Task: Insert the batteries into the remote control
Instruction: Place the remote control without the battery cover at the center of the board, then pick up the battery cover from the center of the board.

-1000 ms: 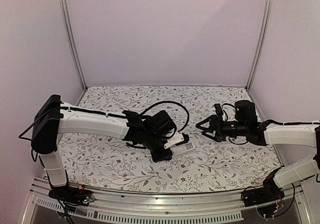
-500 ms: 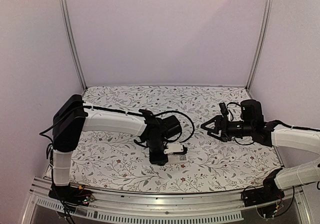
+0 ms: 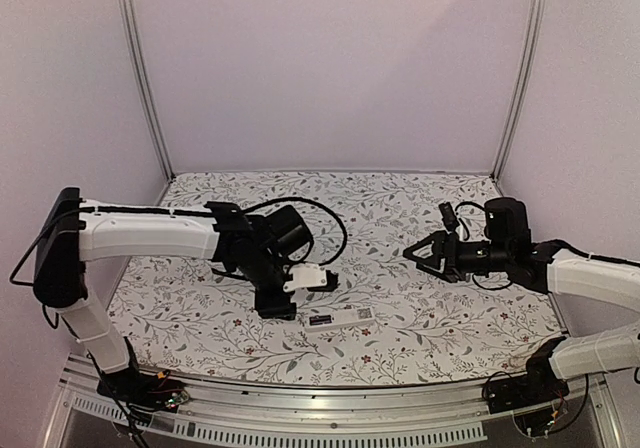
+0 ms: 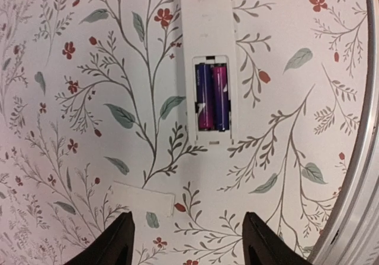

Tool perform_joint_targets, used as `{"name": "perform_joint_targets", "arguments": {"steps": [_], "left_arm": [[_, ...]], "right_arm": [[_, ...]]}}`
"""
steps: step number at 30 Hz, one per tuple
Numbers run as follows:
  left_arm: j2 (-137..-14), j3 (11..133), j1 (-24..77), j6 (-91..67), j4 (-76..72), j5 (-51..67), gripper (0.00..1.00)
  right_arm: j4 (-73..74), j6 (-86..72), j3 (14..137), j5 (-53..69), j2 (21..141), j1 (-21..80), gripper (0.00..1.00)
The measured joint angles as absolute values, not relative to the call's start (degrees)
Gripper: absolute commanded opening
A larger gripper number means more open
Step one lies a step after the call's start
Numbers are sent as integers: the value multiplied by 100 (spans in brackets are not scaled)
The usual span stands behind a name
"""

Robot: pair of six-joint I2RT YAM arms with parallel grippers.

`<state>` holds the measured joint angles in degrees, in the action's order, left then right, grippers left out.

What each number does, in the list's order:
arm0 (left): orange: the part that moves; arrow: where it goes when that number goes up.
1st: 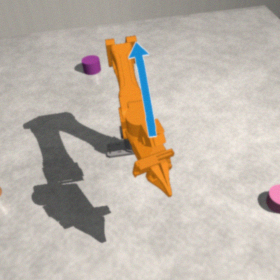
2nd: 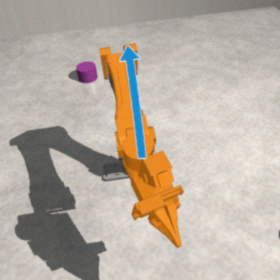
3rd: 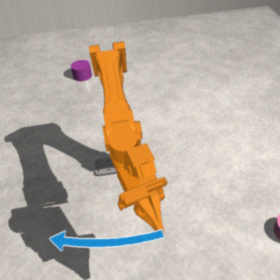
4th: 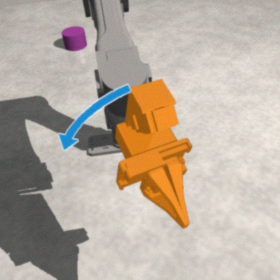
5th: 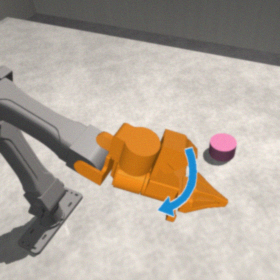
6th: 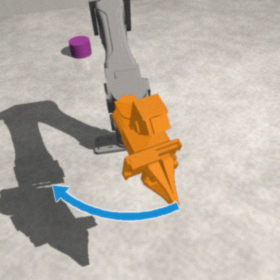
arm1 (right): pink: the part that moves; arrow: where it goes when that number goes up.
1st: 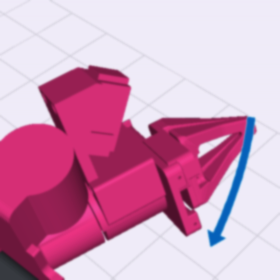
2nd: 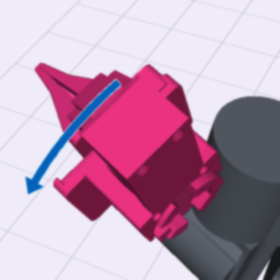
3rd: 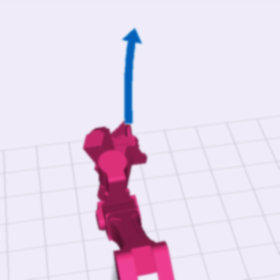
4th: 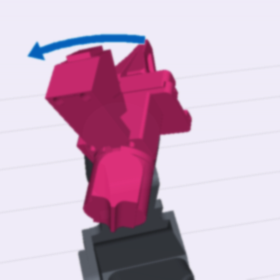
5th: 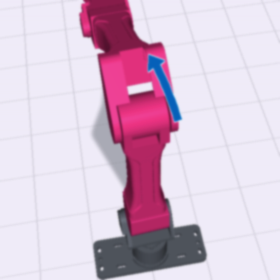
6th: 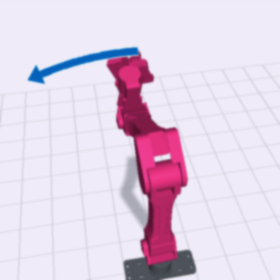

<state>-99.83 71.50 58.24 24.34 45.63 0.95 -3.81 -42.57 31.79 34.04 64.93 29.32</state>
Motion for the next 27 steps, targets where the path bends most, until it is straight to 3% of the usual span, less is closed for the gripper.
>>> {"name": "perform_joint_targets", "arguments": {"steps": [4,10,27], "left_arm": [[-9295,6344,5546,2724,4215,64,47],[-9426,5808,5494,3011,3854,-104,32],[-10147,5839,5422,3194,3441,-362,20]], "right_arm": [[-384,-4215,3249,3461,6493,2923,79],[-384,-4193,3260,3505,6493,2923,79],[-381,-4110,3341,3651,6539,2923,79]]}}
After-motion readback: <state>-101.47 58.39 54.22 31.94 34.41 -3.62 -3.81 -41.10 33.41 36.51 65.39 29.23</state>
